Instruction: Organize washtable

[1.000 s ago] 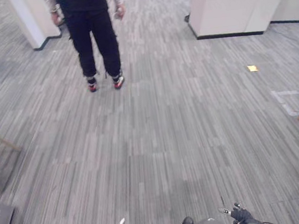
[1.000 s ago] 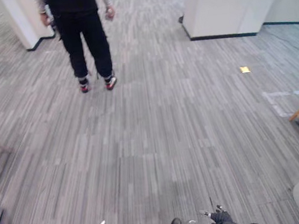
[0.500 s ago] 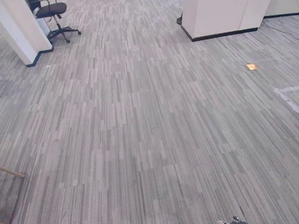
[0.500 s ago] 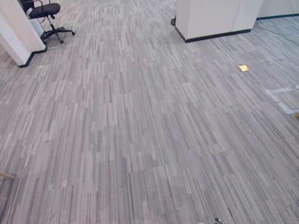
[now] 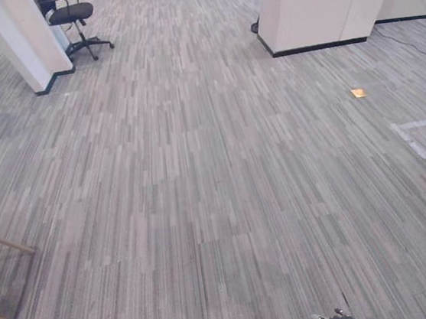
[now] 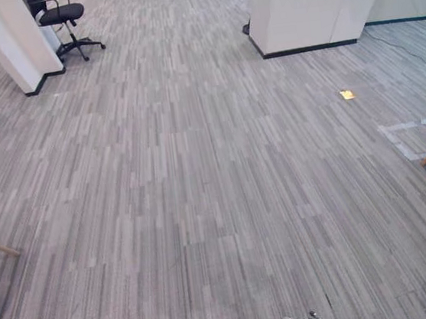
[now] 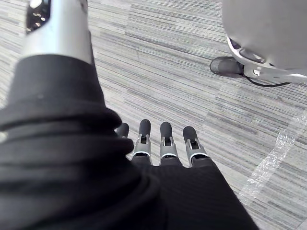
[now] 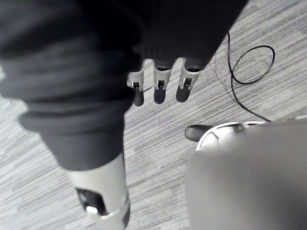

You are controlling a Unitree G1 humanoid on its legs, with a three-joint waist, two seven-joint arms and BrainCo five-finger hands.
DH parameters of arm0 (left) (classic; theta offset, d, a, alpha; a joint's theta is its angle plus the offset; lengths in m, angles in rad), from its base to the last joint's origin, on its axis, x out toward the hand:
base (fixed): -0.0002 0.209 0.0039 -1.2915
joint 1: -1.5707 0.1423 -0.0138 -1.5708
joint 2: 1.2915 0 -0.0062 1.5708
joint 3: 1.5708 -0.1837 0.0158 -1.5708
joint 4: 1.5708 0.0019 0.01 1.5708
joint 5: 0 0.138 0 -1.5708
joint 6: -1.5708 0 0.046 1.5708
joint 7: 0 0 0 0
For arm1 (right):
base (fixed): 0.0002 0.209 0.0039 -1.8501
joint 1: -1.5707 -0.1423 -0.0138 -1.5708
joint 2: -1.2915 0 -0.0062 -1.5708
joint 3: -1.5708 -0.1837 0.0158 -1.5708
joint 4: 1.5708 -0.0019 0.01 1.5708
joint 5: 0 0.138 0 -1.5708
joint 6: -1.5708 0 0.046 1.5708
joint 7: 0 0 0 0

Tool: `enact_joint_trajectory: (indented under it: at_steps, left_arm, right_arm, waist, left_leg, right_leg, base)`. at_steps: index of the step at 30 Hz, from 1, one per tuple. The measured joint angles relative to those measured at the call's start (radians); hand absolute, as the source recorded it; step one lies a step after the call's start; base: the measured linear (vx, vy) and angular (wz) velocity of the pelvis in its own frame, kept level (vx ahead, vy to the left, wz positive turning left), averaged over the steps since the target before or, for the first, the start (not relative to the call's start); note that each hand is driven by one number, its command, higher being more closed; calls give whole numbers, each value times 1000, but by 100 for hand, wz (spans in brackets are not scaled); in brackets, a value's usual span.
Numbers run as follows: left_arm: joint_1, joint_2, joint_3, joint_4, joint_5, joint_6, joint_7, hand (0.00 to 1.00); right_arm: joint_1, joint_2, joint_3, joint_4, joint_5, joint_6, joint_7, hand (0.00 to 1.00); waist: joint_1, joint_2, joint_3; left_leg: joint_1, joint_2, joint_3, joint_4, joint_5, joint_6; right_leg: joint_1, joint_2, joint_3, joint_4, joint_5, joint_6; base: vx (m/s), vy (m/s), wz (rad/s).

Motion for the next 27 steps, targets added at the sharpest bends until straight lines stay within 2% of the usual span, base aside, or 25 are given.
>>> enact_joint_trajectory:
  at_steps: [8,12,15,17,18,19,20,21,22,24,26,27]
  left_arm:
    - [-1,9,-32,4,25,-1,1,0]
    - [0,19,-41,5,25,0,2,0]
    - [-6,21,-42,4,24,1,6,0]
    - [-21,37,-41,4,24,1,19,0]
    - [-27,37,-40,2,24,1,20,0]
    - [-32,35,-34,2,23,0,20,0]
    - [-43,39,-27,0,23,1,20,0]
    - [-42,38,-22,-1,22,1,20,0]
    - [-34,37,-20,0,22,4,21,0]
    - [-22,44,-19,-2,22,2,21,0]
    - [-22,35,-20,0,23,3,19,0]
    - [-20,25,-21,2,23,6,19,0]
  right_arm:
    - [-8,2,-1,0,-9,11,-20,0]
    - [-20,5,-1,-1,-8,10,-20,0]
    - [-24,7,-21,-1,-4,10,-19,0]
    - [-26,16,-21,0,6,10,-18,0]
    - [-21,13,-23,0,11,10,-18,0]
    - [-15,3,-21,4,13,9,-18,0]
    - [-10,-1,-21,15,12,9,-18,0]
    - [-5,-3,-20,22,11,9,-19,0]
    - [14,-8,-21,39,10,10,-19,0]
    - [16,-6,-24,29,-5,11,-20,0]
    - [1,-8,-26,12,-22,12,-22,0]
    - [-15,-17,-35,4,-31,8,-22,0]
  waist:
    - [-5,0,5]
    - [-24,-1,14]
    - [-24,0,33]
    - [-28,-17,53]
    - [-27,-11,59]
    - [-29,5,68]
    - [-34,6,95]
    - [-37,8,106]
    - [-33,12,115]
    - [-21,-17,121]
    - [-22,-15,118]
    - [-24,-1,125]
  left_leg:
    - [11,2,13,-1,0,-1]
    - [12,13,17,-1,0,-1]
    - [12,24,25,8,-4,-7]
    - [-66,59,6,174,-85,-14]
    - [-128,94,-13,302,-143,-18]
    - [-203,151,-29,469,-198,-27]
    - [-284,196,-27,652,-194,-19]
    - [-314,224,-19,725,-180,-6]
    - [-337,260,17,816,-139,-2]
    - [-376,275,69,875,-103,7]
    - [-389,252,86,735,-129,10]
    - [-390,216,79,554,-121,10]
  right_leg:
    - [18,1,-6,-12,5,7]
    - [18,4,-7,-12,5,9]
    - [9,4,-1,35,-15,1]
    - [0,3,-18,77,-44,-10]
    - [2,17,-36,84,-61,-18]
    - [11,38,-66,90,-80,-17]
    - [41,56,-105,89,-92,-18]
    - [61,63,-121,88,-100,-17]
    - [104,67,-137,79,-113,-17]
    - [131,55,-140,51,-111,-18]
    - [119,45,-140,50,-108,-14]
    - [97,34,-132,51,-104,-7]
  base:
    - [-7,-5,0]
    - [-45,-29,-1]
    - [-24,-27,-4]
    - [-38,-64,21]
    - [-6,-134,42]
    - [-14,-134,66]
    - [-9,-132,70]
    - [31,-87,76]
    - [43,-64,50]
    - [65,-43,25]
    - [55,36,-1]
    - [80,171,-20]
